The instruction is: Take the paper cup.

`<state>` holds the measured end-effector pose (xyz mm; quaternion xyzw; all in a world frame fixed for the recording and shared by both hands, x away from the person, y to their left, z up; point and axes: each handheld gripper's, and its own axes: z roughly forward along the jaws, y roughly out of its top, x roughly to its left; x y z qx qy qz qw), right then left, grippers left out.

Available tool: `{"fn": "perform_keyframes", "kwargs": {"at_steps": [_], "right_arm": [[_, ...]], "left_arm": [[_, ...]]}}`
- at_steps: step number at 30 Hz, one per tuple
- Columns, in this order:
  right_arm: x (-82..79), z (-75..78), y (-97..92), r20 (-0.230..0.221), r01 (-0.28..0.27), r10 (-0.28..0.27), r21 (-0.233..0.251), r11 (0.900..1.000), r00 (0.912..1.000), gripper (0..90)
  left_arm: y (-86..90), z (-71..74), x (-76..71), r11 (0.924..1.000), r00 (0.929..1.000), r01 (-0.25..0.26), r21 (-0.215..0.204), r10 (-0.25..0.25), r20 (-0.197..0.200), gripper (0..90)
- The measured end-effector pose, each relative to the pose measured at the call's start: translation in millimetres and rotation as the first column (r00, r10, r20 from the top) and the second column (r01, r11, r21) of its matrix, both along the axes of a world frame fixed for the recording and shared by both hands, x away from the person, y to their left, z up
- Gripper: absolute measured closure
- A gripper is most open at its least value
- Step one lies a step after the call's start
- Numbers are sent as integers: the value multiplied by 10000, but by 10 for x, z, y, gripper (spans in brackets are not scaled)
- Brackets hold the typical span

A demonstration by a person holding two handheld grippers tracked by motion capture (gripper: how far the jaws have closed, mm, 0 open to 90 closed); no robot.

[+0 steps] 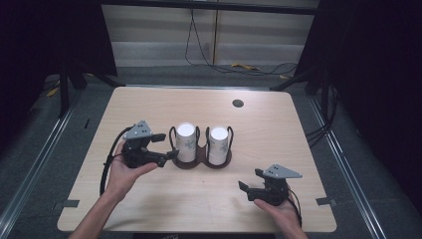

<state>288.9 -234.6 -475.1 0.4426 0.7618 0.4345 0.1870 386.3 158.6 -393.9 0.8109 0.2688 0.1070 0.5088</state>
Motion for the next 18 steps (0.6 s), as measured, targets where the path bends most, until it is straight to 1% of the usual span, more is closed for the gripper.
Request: {"fn": "perform_keyframes", "kwargs": {"at_steps": [2, 3, 5, 6, 7, 8, 10, 12, 15, 17, 18], "right_arm": [[5, -1, -5, -70, 7, -7, 11, 10000, 10000, 210], [5, -2, -7, -70, 9, -9, 1, 10000, 10000, 210], [6, -5, -7, -122, 42, -42, -2, 10000, 9999, 211], [7, -6, -9, -123, 42, -42, 6, 10000, 9999, 211], [6, -6, -13, -130, 42, -42, 28, 10000, 9999, 210], [5, -4, -14, -109, 53, -53, 49, 10000, 9999, 207], [4, -1, -15, -24, 82, -82, 100, 9999, 10000, 201], [5, -1, -16, -25, 84, -84, 112, 9999, 10000, 197], [7, -1, -16, -9, 89, -89, 114, 9999, 10000, 195], [11, -1, -18, -1, 74, -74, 109, 9999, 10000, 194], [11, 0, -19, -29, 87, -87, 135, 9999, 10000, 194]], "left_arm": [[-9, 63, 48, 10000, 10000, -13, -63, 13, 28, 226], [-12, 85, 67, 10000, 10000, -50, -14, 50, 24, 229], [-20, 107, 91, 9999, 9999, -116, -25, 117, 104, 263], [-32, 109, 106, 10000, 9999, -48, -59, 49, 104, 288], [-39, 113, 121, 9999, 9999, -125, 27, 125, 103, 301], [-55, 116, 147, 9998, 9998, -179, 26, 179, 61, 302], [-71, 128, 178, 9999, 9999, -136, -4, 136, -31, 310], [-110, 156, 232, 9998, 9998, -175, 82, 176, -105, 299], [-140, 173, 272, 9997, 9997, -182, 190, 185, -130, 298], [-183, 187, 289, 9991, 9996, -288, 319, 289, -22, 298], [-200, 196, 300, 9989, 9997, -231, 418, 233, -46, 303]]}}
